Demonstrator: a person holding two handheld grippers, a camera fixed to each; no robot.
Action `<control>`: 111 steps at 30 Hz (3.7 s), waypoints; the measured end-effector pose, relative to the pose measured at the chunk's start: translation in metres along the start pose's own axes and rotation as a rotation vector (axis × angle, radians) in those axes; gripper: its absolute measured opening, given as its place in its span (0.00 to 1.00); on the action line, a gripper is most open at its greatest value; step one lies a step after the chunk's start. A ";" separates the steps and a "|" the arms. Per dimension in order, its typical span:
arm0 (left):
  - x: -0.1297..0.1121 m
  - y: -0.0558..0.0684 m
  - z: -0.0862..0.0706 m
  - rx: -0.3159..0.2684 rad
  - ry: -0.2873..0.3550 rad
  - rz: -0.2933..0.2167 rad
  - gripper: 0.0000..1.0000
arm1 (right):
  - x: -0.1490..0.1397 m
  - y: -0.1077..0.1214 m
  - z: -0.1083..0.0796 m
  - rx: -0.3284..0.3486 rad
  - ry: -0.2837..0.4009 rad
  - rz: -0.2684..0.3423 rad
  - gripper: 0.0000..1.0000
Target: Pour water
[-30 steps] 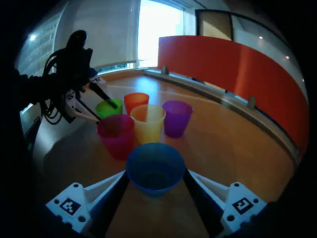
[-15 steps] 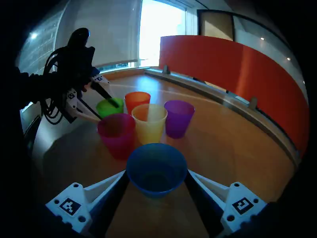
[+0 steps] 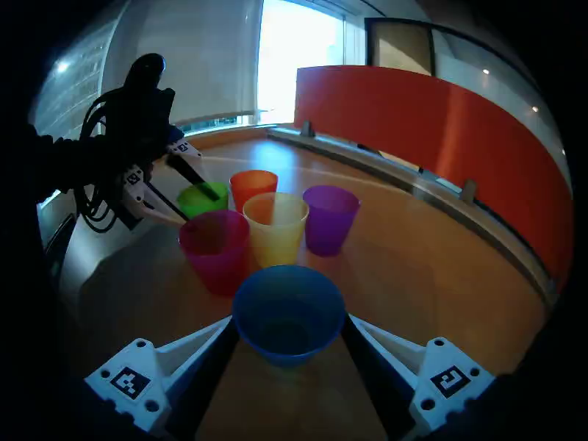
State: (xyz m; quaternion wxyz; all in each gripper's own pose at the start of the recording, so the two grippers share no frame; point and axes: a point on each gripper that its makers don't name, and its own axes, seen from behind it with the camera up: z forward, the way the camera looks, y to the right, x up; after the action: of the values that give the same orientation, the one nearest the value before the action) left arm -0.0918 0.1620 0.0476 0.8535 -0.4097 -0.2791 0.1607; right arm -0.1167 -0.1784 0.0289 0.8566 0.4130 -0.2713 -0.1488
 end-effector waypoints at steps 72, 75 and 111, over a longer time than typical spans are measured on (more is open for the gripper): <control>0.073 0.005 -0.089 0.135 0.250 -0.029 0.83 | 0.081 -0.017 -0.066 -0.078 0.187 -0.012 0.88; 0.078 0.006 -0.094 0.140 0.268 -0.031 0.83 | 0.086 -0.017 -0.070 -0.087 0.203 -0.011 0.88; 0.122 0.012 -0.145 0.205 0.455 -0.074 0.84 | 0.108 -0.022 -0.091 -0.112 0.275 -0.007 0.88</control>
State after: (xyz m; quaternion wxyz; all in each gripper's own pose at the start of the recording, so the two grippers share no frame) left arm 0.0930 0.1422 0.0066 0.9368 -0.3359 -0.0771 0.0605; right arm 0.0234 -0.1861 0.0020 0.9069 0.3819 -0.1412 -0.1087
